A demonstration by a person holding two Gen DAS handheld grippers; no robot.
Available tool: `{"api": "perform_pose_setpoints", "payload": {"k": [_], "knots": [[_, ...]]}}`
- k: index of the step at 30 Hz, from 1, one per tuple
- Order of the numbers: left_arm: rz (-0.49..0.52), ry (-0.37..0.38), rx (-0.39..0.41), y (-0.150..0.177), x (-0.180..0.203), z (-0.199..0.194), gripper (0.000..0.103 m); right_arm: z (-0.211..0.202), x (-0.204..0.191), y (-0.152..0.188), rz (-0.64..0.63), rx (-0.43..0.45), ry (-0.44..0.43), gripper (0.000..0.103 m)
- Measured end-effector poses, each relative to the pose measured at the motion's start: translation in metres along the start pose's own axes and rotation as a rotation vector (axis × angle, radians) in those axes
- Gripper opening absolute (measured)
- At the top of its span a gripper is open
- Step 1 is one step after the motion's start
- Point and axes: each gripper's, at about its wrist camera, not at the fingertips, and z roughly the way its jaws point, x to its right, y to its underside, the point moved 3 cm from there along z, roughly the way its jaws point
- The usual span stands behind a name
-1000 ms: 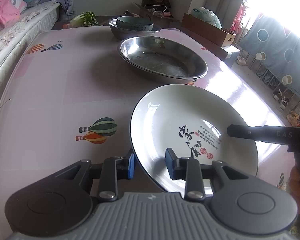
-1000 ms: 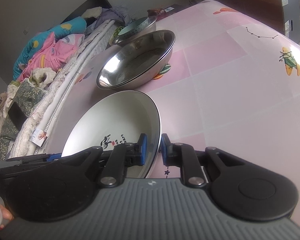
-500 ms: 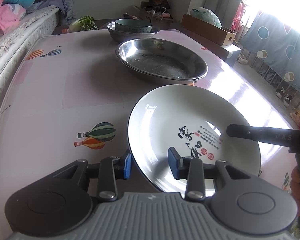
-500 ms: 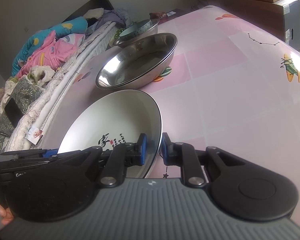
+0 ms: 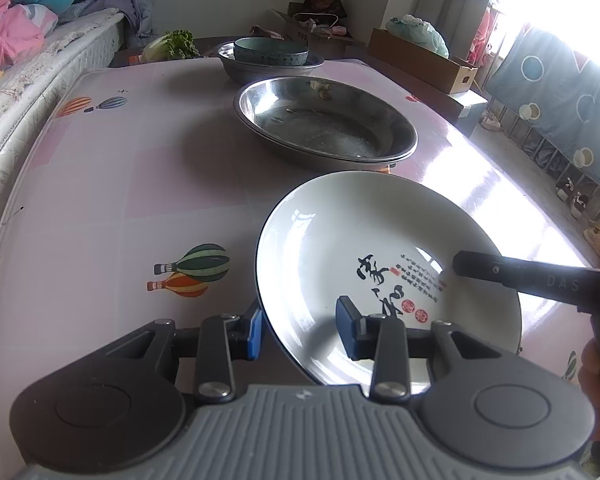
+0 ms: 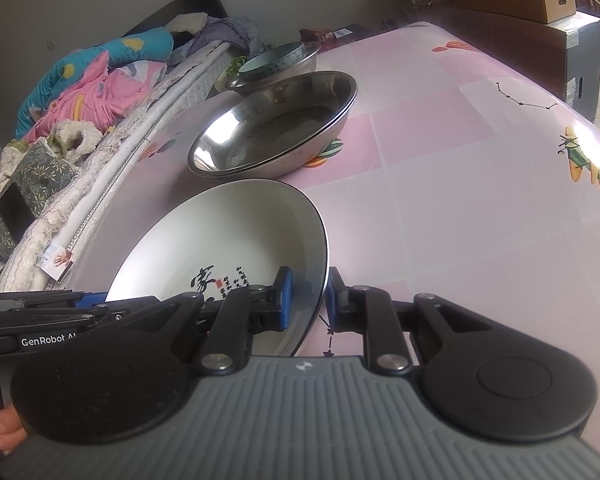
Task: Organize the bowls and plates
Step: 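Lift the white calligraphy plate off the table with both tools, then carry the held plate with both tools toward the stacked steel basins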
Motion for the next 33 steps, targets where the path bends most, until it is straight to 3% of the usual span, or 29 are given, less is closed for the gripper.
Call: {"api": "perform_pose_setpoints", "payload": {"k": [33], "knots": [[-0.001,0.018,0.011,-0.001,0.006,-0.005,0.037,-0.011,0.004,-0.002,0.017,0.017,0.005,0.018]]}}
